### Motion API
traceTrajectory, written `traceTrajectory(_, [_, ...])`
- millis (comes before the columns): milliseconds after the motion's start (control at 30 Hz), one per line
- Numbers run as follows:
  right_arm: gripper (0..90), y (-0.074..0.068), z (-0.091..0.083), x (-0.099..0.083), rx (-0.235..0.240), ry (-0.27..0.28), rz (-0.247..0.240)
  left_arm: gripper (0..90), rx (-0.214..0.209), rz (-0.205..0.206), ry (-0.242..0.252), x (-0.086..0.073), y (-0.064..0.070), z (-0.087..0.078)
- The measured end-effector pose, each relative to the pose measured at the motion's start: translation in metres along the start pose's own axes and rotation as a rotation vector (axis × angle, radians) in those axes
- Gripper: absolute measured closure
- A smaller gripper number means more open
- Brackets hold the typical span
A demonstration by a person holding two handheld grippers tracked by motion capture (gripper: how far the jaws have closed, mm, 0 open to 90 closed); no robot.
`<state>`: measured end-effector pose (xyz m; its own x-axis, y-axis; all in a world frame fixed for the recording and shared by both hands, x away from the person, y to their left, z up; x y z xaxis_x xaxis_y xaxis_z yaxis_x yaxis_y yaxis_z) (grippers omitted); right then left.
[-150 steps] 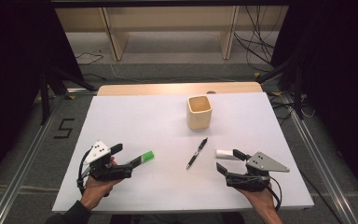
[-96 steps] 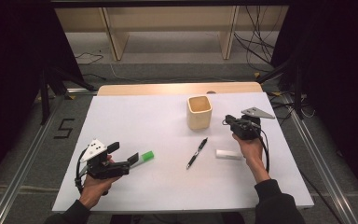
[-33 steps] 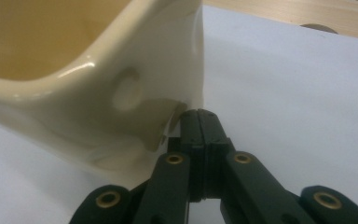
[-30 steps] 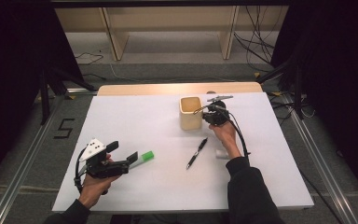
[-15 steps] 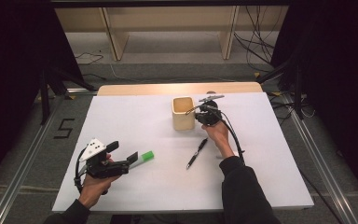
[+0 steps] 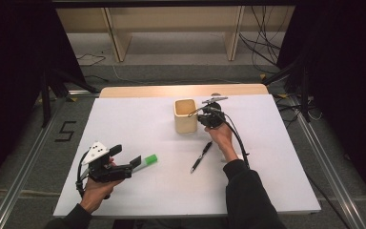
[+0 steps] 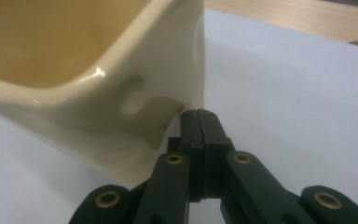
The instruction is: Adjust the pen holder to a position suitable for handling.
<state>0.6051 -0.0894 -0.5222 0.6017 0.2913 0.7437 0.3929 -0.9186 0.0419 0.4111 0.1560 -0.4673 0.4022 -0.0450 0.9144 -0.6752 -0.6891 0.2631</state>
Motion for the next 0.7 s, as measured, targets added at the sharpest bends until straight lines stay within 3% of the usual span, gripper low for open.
traceTrajectory(233, [88.8, 0.022, -0.025, 0.001, -0.025, 0.041, 0.042, 8.3, 0.006, 0.01, -0.053, -0.005, -0.002, 0.003])
traceTrajectory(367, [87.2, 0.028, -0.037, -0.001, -0.016, 0.061, 0.044, 8.3, 0.002, 0.011, -0.091, -0.008, -0.002, 0.007])
traceTrajectory(700, [65.0, 0.028, -0.075, -0.004, 0.042, 0.147, 0.054, 8.7, 0.005, 0.008, -0.19, -0.012, -0.008, 0.014])
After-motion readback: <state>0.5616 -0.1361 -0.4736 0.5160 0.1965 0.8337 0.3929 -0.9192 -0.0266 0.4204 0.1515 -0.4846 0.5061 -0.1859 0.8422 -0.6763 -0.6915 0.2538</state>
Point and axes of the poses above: each handheld gripper's, and its own axes: z roughly forward along the jaws, x roughly out of its top, y roughly to its right, the point moved 10 cm from there along z, roughly forward along the jaws, and after that the axes turned 11 degrees about -x, right-handed, at the moved point
